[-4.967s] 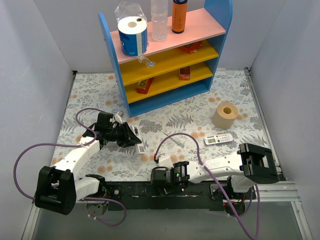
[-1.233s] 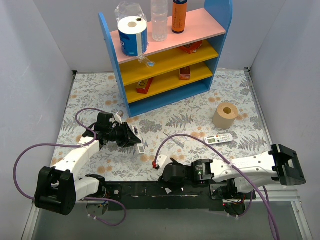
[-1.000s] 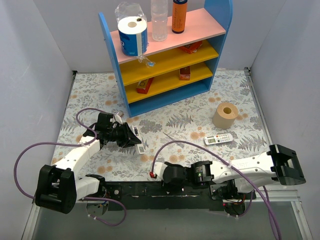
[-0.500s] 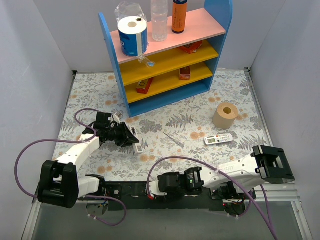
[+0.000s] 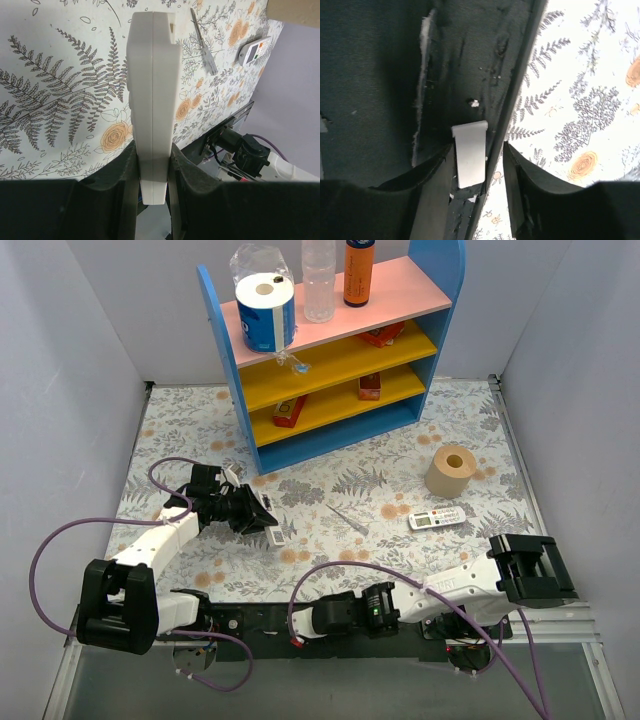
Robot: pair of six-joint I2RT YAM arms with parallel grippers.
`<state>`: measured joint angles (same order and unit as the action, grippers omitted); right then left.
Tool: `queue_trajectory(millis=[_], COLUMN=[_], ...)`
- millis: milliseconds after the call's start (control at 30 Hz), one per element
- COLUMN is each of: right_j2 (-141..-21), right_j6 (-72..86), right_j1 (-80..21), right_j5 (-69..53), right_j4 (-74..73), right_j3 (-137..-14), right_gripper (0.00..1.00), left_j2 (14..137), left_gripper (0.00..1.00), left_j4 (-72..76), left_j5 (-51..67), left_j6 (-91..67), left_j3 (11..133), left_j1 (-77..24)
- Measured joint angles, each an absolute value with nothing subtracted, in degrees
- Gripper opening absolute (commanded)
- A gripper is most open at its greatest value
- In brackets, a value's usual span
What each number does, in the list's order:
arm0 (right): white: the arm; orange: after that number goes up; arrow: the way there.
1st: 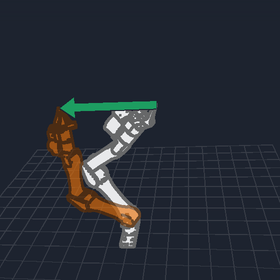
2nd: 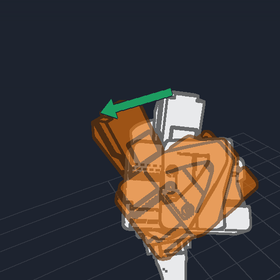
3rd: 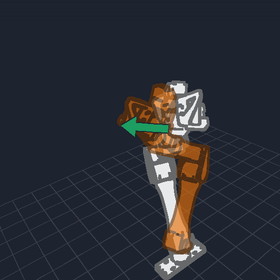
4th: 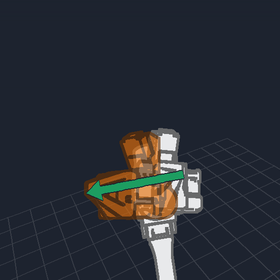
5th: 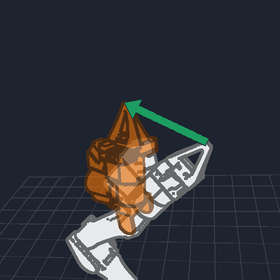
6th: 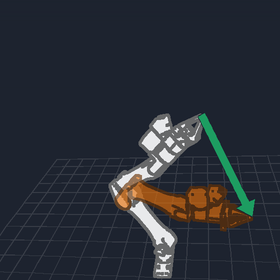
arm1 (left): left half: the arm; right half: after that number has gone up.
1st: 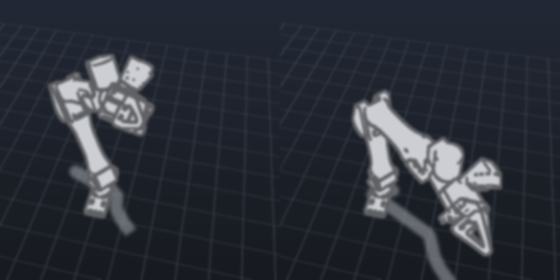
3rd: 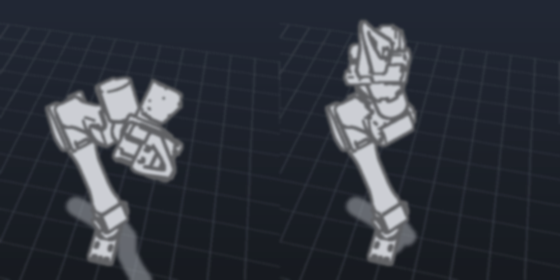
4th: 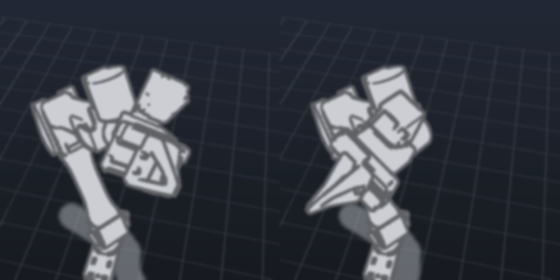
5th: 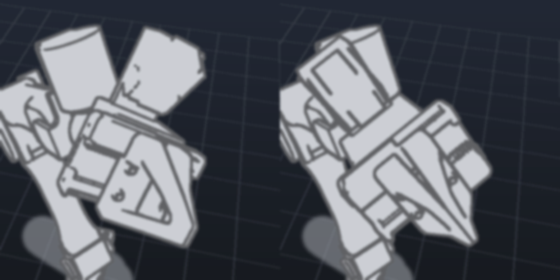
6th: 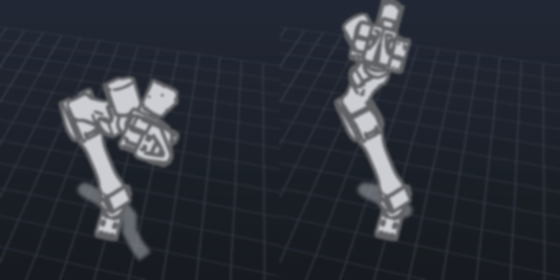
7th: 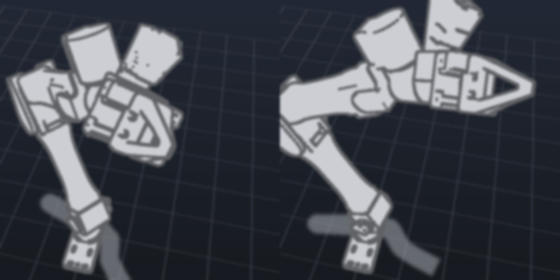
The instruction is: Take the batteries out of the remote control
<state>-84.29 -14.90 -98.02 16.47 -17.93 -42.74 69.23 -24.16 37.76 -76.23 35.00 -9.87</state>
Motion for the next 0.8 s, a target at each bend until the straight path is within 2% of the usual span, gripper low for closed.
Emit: queue_trajectory(millis=[33,233,533,667,800], right_j2=[-84.38,-84.25,-82.94,-81.41,-78.52], right_j6=[-14.94,-15.42,-15.35,-14.2,-13.5], right_j1=[-98.04,-98.02,-97.86,-97.14,-95.04], right_j5=[17.23,22.33,28.36,27.79,26.06], right_j4=[-17.93,-17.41,-15.11,-13.76,-13.34], right_j3=[-42.74,-42.28,-40.23,-38.96,-38.41], right_gripper=[0.4,0.29,0.24,0.24,0.32], left_j2=[69.23,69.23,69.23,69.23,69.21], left_gripper=[0.0,0.0,0.0,0.0,0.0], left_j4=[-24.16,-24.18,-24.16,-24.18,-24.18], left_j5=[37.76,37.74,37.74,37.74,37.74], left_j6=[-76.23,-76.23,-76.25,-76.27,-76.27], left_j3=[35.0,35.0,35.0,35.0,35.0], left_j1=[-9.87,-9.87,-9.87,-9.87,-9.87])
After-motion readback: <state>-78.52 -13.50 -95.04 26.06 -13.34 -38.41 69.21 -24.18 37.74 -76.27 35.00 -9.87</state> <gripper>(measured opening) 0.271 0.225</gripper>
